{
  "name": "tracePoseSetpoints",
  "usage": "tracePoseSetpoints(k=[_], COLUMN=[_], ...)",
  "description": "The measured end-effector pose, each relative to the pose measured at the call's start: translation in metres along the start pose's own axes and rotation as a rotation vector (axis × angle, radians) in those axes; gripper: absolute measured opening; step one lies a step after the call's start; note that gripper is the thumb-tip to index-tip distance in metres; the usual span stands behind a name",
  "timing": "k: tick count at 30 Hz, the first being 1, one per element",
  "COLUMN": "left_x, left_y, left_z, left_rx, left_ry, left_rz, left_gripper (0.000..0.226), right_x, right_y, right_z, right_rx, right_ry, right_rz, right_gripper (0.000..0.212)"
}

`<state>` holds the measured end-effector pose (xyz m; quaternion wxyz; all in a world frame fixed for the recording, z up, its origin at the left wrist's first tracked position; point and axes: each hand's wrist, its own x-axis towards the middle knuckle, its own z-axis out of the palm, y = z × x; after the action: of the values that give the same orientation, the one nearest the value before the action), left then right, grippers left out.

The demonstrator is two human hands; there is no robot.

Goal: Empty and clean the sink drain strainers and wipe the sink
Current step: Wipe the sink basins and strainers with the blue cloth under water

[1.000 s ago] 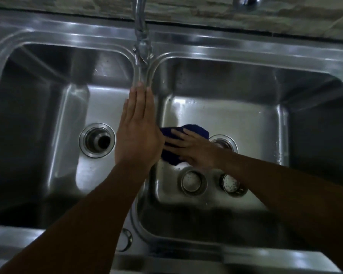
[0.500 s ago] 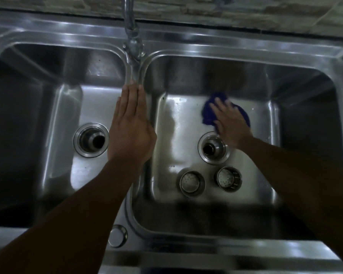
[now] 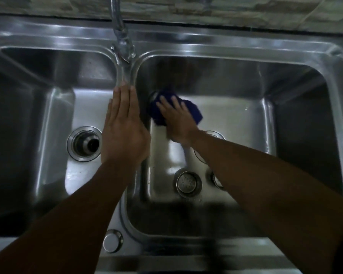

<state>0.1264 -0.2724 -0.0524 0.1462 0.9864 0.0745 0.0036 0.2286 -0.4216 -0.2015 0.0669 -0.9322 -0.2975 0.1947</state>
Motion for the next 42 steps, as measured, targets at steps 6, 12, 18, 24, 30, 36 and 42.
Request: tracePoseSetpoints(k=[6,12,18,24,30,36,42], left_x=[-0.002,0.0,-0.001,-0.001,0.001,-0.001,-0.019], left_y=[0.002,0.003,0.001,0.002,0.004,0.006,0.02], left_z=[-0.002,-0.001,0.001,0.001,0.0,-0.002,0.003], left_rx=[-0.042,-0.024,-0.009,-0.002,0.012,0.037,0.148], left_ry=[0.022,0.05,0.088,0.086,0.069,0.036,0.05], left_rz=[0.023,0.055,0.093,0.079,0.07,0.066,0.312], left_gripper=[0.062,0.068,0.065,0.066,0.066,0.066,0.061], right_x=[-0.024,-0.119,-0.18,-0.177,-0.118,-0.156,-0.242], right_y=[0.049,0.177,0.153,0.155,0.182,0.184,0.149], right_z=[-0.005,-0.01,0.021,0.021,-0.001,0.003,0.016], right_rx=[-0.045,0.066,0.09,0.062,0.085,0.083,0.124], right_ry=[0.031,0.132,0.056,0.062,0.066,-0.022,-0.266], right_rz=[-0.047,0.511,0.574,0.573,0.549,0.43,0.348], right_gripper=[0.075,0.07,0.072,0.068,0.068,0.071,0.078])
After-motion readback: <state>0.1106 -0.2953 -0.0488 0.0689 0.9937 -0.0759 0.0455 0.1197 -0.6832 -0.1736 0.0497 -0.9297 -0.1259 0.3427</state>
